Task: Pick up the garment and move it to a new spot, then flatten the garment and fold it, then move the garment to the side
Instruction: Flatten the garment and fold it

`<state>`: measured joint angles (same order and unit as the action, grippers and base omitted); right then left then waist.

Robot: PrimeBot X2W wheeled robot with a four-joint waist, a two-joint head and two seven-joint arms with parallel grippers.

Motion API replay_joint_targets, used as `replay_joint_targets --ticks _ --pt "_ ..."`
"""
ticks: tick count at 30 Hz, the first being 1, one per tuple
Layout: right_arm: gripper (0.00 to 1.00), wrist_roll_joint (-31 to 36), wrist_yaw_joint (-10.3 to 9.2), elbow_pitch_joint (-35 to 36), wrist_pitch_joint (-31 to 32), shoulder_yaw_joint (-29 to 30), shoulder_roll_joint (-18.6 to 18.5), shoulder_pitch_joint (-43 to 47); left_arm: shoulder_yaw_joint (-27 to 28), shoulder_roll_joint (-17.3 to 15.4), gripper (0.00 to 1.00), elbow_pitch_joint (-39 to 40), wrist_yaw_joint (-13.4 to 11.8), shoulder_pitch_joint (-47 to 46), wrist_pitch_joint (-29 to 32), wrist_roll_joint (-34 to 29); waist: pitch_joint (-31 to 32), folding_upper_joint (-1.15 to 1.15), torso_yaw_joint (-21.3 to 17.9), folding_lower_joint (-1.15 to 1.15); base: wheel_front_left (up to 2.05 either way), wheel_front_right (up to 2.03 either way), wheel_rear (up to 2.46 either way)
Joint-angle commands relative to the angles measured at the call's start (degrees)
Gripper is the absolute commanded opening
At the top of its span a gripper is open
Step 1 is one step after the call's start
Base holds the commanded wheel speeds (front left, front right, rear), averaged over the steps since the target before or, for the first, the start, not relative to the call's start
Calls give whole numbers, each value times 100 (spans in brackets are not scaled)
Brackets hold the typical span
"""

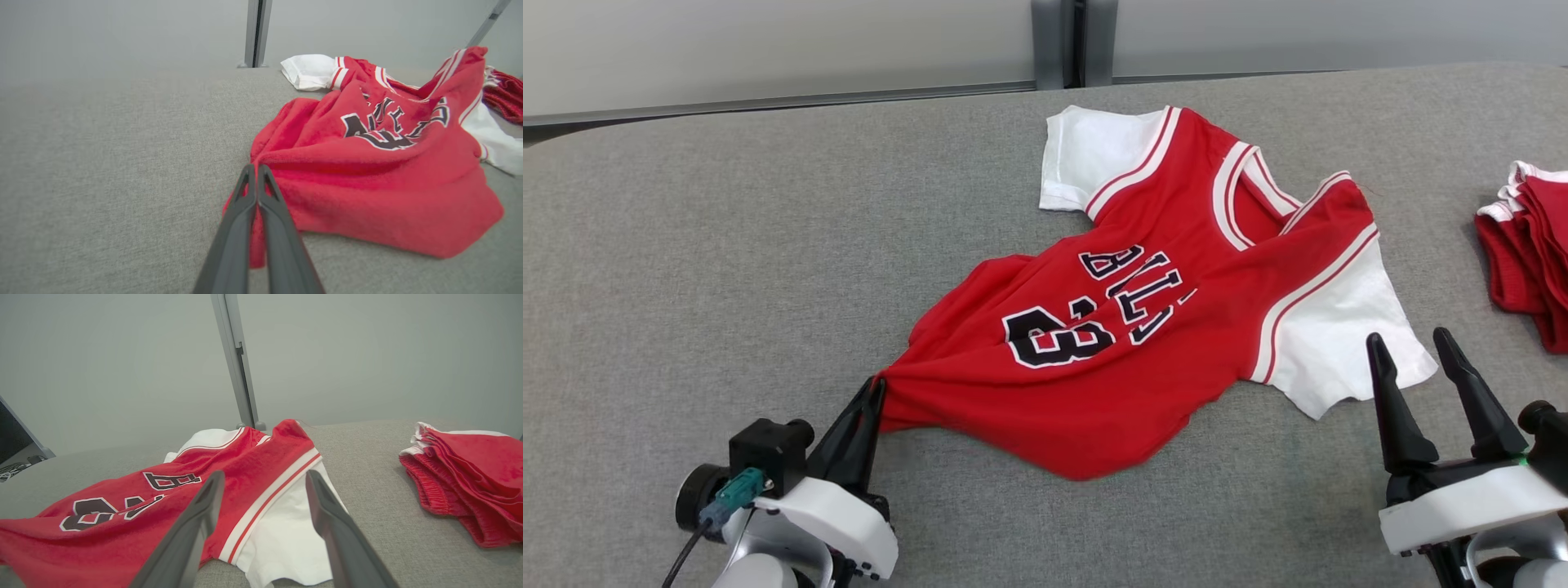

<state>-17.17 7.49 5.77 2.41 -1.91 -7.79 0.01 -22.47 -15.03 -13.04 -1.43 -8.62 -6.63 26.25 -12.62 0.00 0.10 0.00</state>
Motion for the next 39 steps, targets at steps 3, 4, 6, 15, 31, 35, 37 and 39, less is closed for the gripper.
replay_joint_targets --ticks 3,4,6,15,31,35,37,39 --pt "100 4 0 9 -46 108 -5 -12 39 -71 0 519 -100 78 -78 -79 -9 0 118 0 0 0 0" --pt "100 11 0 25 -44 142 0 -11 49 -99 0 715 -146 96 -73 -116 -17 0 150 0 0 0 0" --pt "100 31 0 55 -37 207 10 -18 79 -147 0 1101 -202 100 -35 -129 -31 0 209 0 0 0 0" --pt "100 71 0 159 -43 305 54 -122 284 -424 0 2740 -551 -112 297 -381 -137 0 278 0 0 0 0" --pt "100 30 0 176 -155 226 201 -431 612 -323 0 2060 -565 -1126 519 -71 -755 0 -326 0 0 0 0" --pt "100 24 0 160 -202 188 223 -540 685 -226 0 1082 -381 -1652 467 138 -1041 0 -498 0 0 0 0" --pt "100 25 0 154 -222 182 233 -612 690 -169 0 543 -267 -1984 432 206 -1187 0 -551 0 0 0 0" --pt "100 19 0 133 -255 156 240 -663 728 -128 0 10 -172 -2301 375 284 -1291 0 -599 0 0 0 0"
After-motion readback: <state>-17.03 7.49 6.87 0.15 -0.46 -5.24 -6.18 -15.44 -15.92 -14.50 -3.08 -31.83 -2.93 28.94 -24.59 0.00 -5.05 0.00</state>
